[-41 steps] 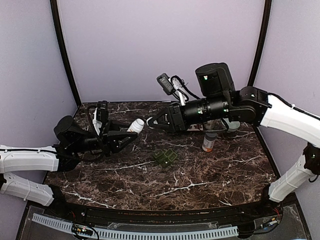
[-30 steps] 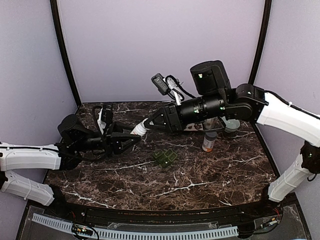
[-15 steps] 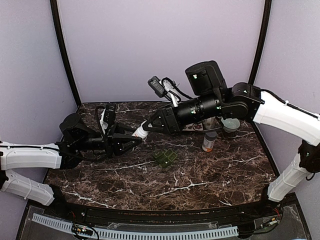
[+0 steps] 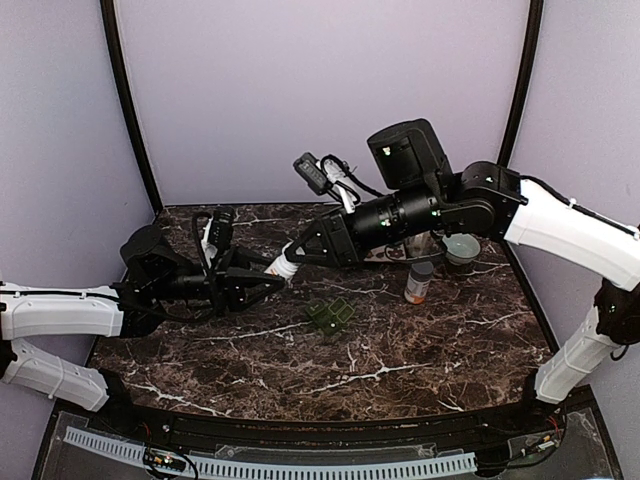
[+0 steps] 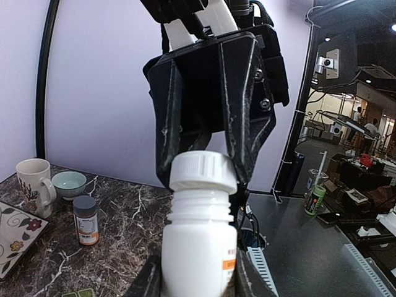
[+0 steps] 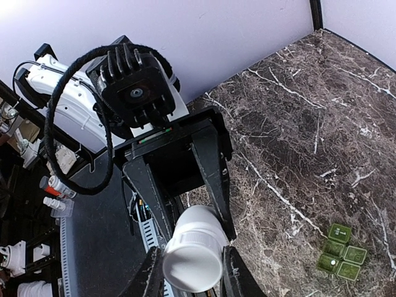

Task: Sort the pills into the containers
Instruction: Screw the lid of the pill bottle onto the pill bottle.

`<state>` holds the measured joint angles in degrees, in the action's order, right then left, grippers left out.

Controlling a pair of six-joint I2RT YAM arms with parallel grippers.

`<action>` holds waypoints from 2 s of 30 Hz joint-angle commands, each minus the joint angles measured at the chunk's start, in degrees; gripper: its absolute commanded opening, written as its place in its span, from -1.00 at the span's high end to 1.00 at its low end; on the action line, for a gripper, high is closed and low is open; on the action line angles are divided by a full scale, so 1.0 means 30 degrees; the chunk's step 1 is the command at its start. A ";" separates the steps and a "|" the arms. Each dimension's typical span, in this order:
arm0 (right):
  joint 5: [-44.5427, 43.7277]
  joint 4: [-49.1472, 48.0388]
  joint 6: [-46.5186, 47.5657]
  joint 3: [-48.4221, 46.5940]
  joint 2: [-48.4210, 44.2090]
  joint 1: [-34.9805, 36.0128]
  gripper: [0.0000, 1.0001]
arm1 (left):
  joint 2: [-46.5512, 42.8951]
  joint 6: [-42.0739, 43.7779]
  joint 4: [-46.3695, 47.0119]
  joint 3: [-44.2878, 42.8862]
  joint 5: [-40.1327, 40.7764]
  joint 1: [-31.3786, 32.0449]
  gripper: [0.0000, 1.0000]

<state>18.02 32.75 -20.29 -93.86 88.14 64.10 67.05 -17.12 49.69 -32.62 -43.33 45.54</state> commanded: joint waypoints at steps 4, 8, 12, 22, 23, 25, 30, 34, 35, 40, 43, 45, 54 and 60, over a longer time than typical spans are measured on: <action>-0.0458 0.0518 0.0210 -0.0285 -0.0087 0.0118 1.00 | -0.0610 0.0375 0.0413 -0.0479 -0.0110 0.0055 1.00; -0.0528 0.0665 0.0216 -0.0100 -0.0227 0.0138 1.00 | -0.0579 0.0371 0.0377 -0.0581 -0.0175 0.0055 1.00; -0.0503 0.0820 0.0198 0.0040 -0.0258 0.0113 1.00 | -0.0624 0.0412 0.0277 -0.0640 -0.0176 0.0055 1.00; -0.0151 0.1019 0.0187 -0.0055 -0.0212 0.0109 1.00 | -0.0320 0.0406 -0.0128 -0.1016 -0.0748 0.0055 1.00; -0.0115 0.1008 0.0200 -0.0070 -0.0179 0.0117 1.00 | -0.0314 0.0406 -0.0150 -0.1046 -0.0793 0.0055 1.00; -0.0006 0.1086 0.0271 -0.0115 -0.0073 0.0095 1.00 | -0.0303 0.0406 -0.0291 -0.1158 -0.0909 0.0055 1.00; 0.0321 0.1125 0.0381 -0.0198 0.0113 0.0076 1.00 | -0.0052 0.0435 -0.1000 -0.1672 -0.1617 0.0081 1.00; 0.0655 0.1364 0.0487 -0.0214 0.0152 0.0004 1.00 | 0.0118 0.0283 -0.1139 -0.1910 -0.1985 0.0084 1.00; 0.0707 0.1424 0.0509 -0.0167 0.0130 -0.0010 1.00 | 0.0162 0.0240 -0.1167 -0.1963 -0.2093 0.0084 1.00; 0.1075 0.1678 0.0750 0.0170 -0.0014 -0.0088 1.00 | 0.0519 -0.0101 -0.1418 -0.2563 -0.2778 0.0084 1.00; 0.1382 0.1786 0.0816 0.0517 -0.0159 -0.0145 1.00 | 0.0673 -0.0245 -0.1526 -0.2866 -0.3005 0.0084 1.00; 0.1641 0.1653 0.0739 0.0862 -0.0289 -0.0250 1.00 | 0.0730 -0.0267 -0.1507 -0.2974 -0.3023 0.0084 1.00; 0.2311 -0.0026 -0.1626 0.2776 -0.0739 -0.0565 1.00 | 0.0544 0.0485 -0.0888 -0.2760 -0.0949 0.0281 1.00; 0.0660 0.0288 -0.3882 0.2817 -0.0112 -0.0579 1.00 | 0.0176 0.3110 -0.1907 -0.2956 0.3065 0.1202 1.00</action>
<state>22.11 31.75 -25.80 -87.31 85.25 61.63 70.35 -14.13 40.07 -38.52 -44.84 46.85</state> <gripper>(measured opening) 0.270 0.324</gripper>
